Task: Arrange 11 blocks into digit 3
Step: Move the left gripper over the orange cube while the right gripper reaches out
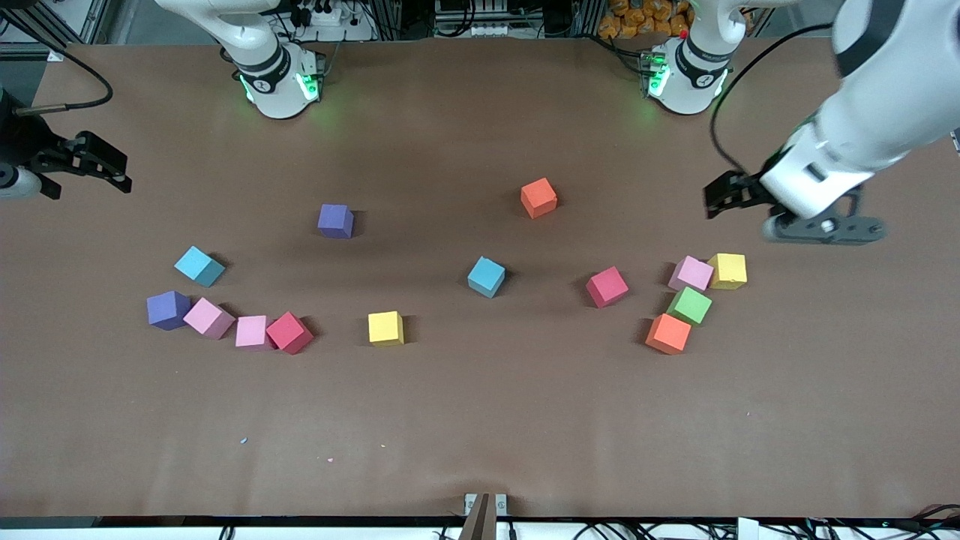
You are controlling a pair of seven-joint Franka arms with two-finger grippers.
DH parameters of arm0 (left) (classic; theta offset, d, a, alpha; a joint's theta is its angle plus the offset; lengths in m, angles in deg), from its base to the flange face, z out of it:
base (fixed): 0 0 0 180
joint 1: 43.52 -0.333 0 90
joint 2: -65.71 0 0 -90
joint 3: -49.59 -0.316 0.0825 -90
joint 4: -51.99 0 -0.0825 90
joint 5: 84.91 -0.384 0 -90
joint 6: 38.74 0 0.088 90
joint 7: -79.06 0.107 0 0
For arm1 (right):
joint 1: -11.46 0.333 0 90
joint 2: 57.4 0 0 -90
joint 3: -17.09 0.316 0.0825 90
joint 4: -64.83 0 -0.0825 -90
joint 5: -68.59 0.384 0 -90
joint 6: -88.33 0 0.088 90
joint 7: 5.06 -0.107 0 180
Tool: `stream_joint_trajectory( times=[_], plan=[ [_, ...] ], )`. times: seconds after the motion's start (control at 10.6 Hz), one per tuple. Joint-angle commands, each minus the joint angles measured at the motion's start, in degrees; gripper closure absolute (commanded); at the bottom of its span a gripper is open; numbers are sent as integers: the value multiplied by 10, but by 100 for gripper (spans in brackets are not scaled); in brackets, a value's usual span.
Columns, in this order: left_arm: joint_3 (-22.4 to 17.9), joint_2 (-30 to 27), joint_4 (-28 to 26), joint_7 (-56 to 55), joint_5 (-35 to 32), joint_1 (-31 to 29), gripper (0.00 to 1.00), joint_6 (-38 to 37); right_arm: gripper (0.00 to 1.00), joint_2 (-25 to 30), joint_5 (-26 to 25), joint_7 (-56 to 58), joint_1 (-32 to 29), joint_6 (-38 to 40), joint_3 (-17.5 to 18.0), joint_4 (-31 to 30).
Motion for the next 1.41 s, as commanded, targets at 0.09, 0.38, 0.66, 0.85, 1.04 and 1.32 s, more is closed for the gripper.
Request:
stream_joint_trajectory(
  times=[0.09,0.38,0.66,0.85,1.04,1.32],
  plan=[
    [45,-3,-70,-164,9,24,0,86,0,-7,-8,-7,-6,13,6,16],
    [54,-2,-168,-243,7,69,0,180,0,-12,-6,-7,-4,13,7,13],
    [54,22,-209,-343,7,123,0,241,0,-25,2,-3,-6,9,6,15],
    [54,56,-217,-417,-2,159,0,275,0,-40,2,-3,7,9,11,11],
    [54,70,-251,-451,-22,184,0,316,0,-71,28,-5,17,-17,10,16],
    [54,71,-334,-469,-22,208,0,409,0,-150,40,-3,10,-85,10,19]
  ],
)
